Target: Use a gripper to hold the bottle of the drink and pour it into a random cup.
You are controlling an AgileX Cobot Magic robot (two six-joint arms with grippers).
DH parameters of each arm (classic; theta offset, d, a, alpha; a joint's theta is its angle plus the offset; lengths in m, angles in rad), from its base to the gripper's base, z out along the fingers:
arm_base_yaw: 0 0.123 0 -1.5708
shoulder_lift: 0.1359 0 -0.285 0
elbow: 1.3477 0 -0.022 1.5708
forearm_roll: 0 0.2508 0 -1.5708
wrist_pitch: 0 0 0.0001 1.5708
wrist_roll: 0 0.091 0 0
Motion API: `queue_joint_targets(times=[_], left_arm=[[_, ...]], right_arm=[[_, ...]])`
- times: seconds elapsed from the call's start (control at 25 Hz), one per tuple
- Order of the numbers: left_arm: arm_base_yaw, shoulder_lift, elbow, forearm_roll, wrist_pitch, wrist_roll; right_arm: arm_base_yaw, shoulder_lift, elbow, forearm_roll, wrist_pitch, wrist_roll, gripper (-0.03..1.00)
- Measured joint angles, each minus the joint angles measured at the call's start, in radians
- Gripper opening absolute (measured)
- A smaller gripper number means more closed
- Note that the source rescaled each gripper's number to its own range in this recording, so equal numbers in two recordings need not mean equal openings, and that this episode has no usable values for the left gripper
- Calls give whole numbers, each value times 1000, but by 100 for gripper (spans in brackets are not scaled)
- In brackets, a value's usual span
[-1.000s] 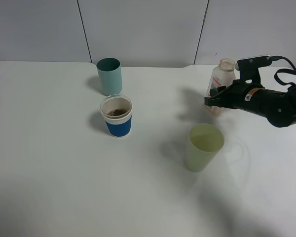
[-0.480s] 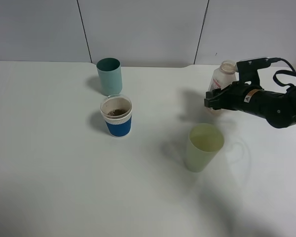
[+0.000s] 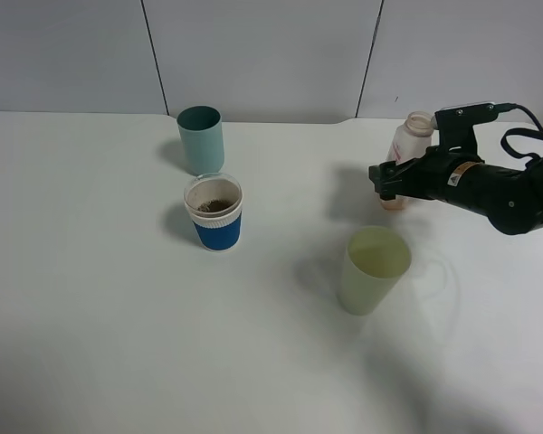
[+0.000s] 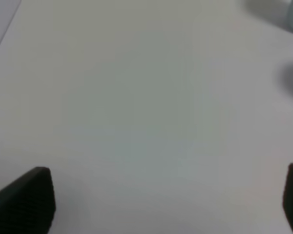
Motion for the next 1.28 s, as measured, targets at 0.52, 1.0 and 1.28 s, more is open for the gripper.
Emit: queue_joint_targets(times=[0.52,1.0,1.28], left_arm=[[0,0,0,0,0,0],[0,0,0,0,0,0],[0,0,0,0,0,0]], right_arm=[[2,-101,1,0,101,38,95],[2,-370,3,0,206,16,95],[14,-576,4,16,210,-9,95]])
